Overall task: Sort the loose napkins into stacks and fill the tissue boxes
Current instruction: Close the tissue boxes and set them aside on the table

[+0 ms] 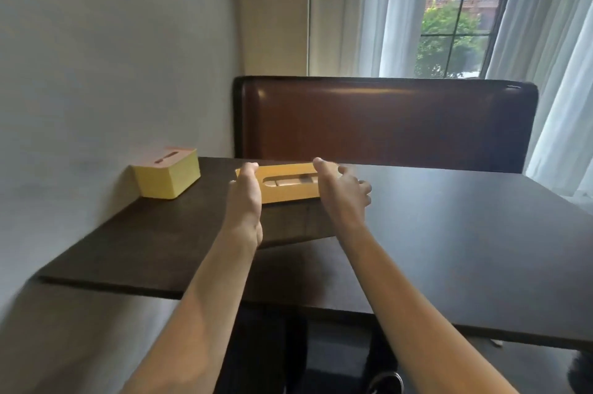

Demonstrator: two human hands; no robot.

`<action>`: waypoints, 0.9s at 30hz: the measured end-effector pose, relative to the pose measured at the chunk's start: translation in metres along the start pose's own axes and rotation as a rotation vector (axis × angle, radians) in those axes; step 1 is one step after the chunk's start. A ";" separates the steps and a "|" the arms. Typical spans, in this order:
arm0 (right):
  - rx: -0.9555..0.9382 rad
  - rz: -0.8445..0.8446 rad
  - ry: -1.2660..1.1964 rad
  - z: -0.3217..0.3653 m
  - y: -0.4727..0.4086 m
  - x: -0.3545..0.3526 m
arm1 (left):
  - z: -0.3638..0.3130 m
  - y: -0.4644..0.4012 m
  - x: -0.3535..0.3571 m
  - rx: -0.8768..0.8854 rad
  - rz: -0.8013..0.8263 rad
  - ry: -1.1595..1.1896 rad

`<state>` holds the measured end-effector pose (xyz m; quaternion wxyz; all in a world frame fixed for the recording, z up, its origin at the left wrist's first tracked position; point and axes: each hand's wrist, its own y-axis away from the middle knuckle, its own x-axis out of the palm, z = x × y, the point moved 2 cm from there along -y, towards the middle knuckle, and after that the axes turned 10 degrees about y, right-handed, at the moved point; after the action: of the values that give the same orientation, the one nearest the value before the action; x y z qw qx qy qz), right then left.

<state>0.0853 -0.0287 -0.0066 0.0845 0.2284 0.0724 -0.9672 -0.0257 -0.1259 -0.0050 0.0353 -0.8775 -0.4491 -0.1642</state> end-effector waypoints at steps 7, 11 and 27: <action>-0.060 0.143 -0.006 0.048 0.019 0.103 | -0.031 -0.029 -0.091 0.072 -0.165 0.008; -0.088 0.242 -0.006 0.072 0.028 0.162 | -0.044 -0.046 -0.138 0.108 -0.254 0.043; -0.239 0.522 -0.029 0.128 0.020 0.312 | -0.042 -0.117 -0.229 0.097 -0.569 0.139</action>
<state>-0.2407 -0.1121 -0.0371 0.3580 0.2137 0.1233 -0.9005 -0.2539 -0.2432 -0.0484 0.0603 -0.7002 -0.6810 -0.2058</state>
